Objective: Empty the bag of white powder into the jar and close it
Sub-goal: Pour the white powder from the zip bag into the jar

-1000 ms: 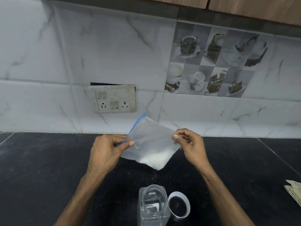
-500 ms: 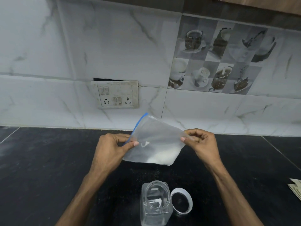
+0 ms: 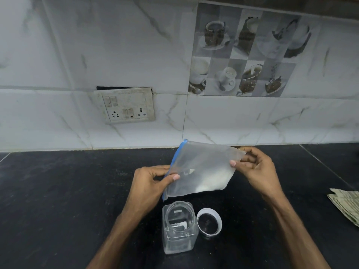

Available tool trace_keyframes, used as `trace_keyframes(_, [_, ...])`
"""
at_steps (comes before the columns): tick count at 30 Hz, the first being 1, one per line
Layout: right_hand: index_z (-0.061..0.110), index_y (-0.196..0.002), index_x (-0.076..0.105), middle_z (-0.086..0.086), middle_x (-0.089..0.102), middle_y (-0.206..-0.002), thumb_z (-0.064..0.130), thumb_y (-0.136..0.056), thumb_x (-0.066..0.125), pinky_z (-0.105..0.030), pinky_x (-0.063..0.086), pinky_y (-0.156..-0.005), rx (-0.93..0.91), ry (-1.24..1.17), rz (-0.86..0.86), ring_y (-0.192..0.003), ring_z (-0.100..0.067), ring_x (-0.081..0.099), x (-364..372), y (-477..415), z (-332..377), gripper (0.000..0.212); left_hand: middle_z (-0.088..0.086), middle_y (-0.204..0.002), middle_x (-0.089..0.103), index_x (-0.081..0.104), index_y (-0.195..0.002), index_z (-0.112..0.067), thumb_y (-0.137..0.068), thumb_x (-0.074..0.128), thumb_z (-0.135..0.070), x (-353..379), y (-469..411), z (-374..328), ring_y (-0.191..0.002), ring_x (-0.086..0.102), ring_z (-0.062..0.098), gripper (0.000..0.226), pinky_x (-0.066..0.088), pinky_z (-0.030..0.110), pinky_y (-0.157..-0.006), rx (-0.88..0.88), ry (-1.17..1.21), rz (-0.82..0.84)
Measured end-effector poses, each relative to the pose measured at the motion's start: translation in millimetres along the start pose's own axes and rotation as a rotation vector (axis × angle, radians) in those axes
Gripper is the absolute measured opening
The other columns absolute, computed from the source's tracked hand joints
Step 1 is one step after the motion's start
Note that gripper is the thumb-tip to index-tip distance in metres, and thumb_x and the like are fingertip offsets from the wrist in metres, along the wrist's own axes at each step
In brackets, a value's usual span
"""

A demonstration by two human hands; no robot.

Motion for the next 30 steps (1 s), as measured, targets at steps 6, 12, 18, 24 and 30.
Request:
trace_keyframes(6, [0.025, -0.103, 0.063, -0.007, 0.078, -0.084, -0.001, -0.078, 0.081, -0.022, 0.060, -0.070, -0.023, -0.059, -0.102, -0.076, -0.016, 0.076, -17.7, 15.4, 13.5, 0.041, -0.015, -0.092, 0.078, 0.081, -0.085, -0.022, -0.075, 0.080, -0.007, 10.2, 16.0, 7.7, -0.084, 0.075, 0.002, 0.018, 0.060, 0.018, -0.071, -0.034, -0.034, 0.006])
trace_keyframes(12, [0.024, -0.104, 0.064, -0.005, 0.080, -0.084, -0.001, -0.077, 0.082, -0.019, 0.059, -0.068, -0.066, -0.061, -0.102, -0.076, -0.012, 0.076, -20.3, 32.7, 31.8, 0.041, -0.025, -0.090, 0.076, 0.078, -0.081, -0.040, -0.072, 0.084, -0.011, 17.8, 36.0, 10.0, -0.083, 0.073, -0.003, 0.031, 0.060, 0.019, -0.074, -0.034, -0.136, 0.037])
trace_keyframes(18, [0.026, -0.102, 0.064, 0.000, 0.080, -0.086, -0.003, -0.077, 0.081, -0.013, 0.056, -0.067, -0.099, -0.103, -0.114, -0.076, -0.006, 0.075, -23.0, 46.4, 44.9, 0.041, -0.039, -0.087, 0.071, 0.068, -0.074, -0.062, -0.069, 0.086, -0.011, 22.3, 47.0, 5.5, -0.071, 0.072, 0.005, 0.054, 0.058, 0.018, -0.065, -0.011, -0.241, 0.089])
trace_keyframes(24, [0.024, -0.104, 0.065, 0.000, 0.080, -0.086, -0.002, -0.078, 0.081, -0.014, 0.057, -0.069, -0.101, -0.098, -0.129, -0.080, -0.009, 0.076, -27.8, 52.5, 46.1, 0.041, -0.032, -0.080, 0.073, 0.072, -0.076, -0.051, -0.068, 0.086, -0.006, 21.8, 52.7, -1.3, -0.055, 0.064, 0.001, 0.048, 0.050, 0.010, -0.055, -0.010, -0.209, 0.073])
trace_keyframes(30, [0.025, -0.102, 0.065, -0.002, 0.080, -0.085, -0.003, -0.079, 0.080, -0.017, 0.058, -0.069, -0.099, -0.111, -0.114, -0.081, -0.012, 0.077, -23.3, 56.6, 46.3, 0.039, -0.038, -0.079, 0.071, 0.069, -0.070, -0.053, -0.068, 0.084, 0.003, 19.8, 57.5, 1.2, -0.049, 0.062, -0.007, 0.057, 0.050, 0.007, -0.054, -0.056, -0.161, 0.024])
Point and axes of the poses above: each hand's wrist, its own y-axis away from the middle knuckle, its own x-axis out of the palm, z = x × y, the point moved 9 cm from there along -y, towards the middle knuckle
